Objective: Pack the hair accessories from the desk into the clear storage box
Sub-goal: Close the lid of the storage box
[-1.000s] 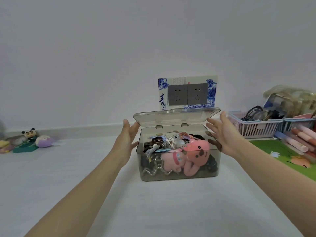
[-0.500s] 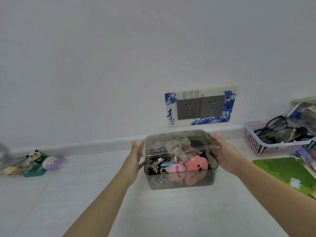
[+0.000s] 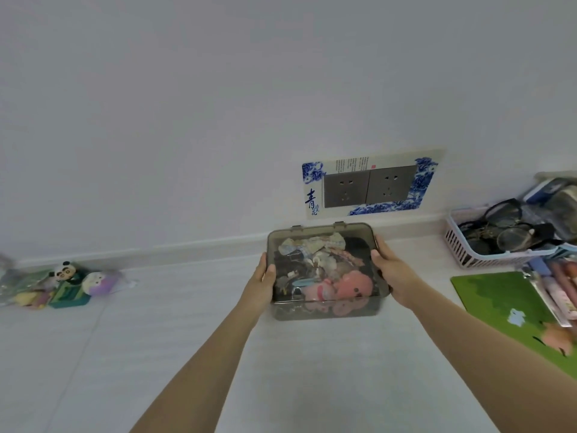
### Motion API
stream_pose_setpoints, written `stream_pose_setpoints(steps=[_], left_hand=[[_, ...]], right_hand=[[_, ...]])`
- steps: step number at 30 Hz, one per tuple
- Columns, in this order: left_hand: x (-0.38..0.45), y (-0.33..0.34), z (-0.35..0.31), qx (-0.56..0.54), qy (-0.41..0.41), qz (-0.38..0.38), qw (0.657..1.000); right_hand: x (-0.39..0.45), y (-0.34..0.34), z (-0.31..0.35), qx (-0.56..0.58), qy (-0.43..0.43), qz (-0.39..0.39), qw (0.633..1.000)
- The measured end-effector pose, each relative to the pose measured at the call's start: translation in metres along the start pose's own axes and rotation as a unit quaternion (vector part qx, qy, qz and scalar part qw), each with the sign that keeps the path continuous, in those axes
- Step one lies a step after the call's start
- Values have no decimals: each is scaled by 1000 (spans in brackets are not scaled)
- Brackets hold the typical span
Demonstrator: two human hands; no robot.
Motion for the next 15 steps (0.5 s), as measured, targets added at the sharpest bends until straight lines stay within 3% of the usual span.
stream_pose_setpoints(steps=[4,12,15], left_hand=[[4,5,0,70,30,-16,997],[13,8,4,151,32,-48,987],[13,6,3,191,7,-55,980]], right_hand=[[2,3,9,-157,4,7,988],[-5,8,7,-289,-21,-5,957],[-13,5,12,-369,-13,2,929]])
Point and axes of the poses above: each hand's wrist, its own x-axis towards the middle knuckle, its own y-axis out of the palm, z = x × y, the point moved 2 cm from there along x, towards the middle knuckle, and after that the axes turned 11 degrees about -y, right-handed, at the moved point
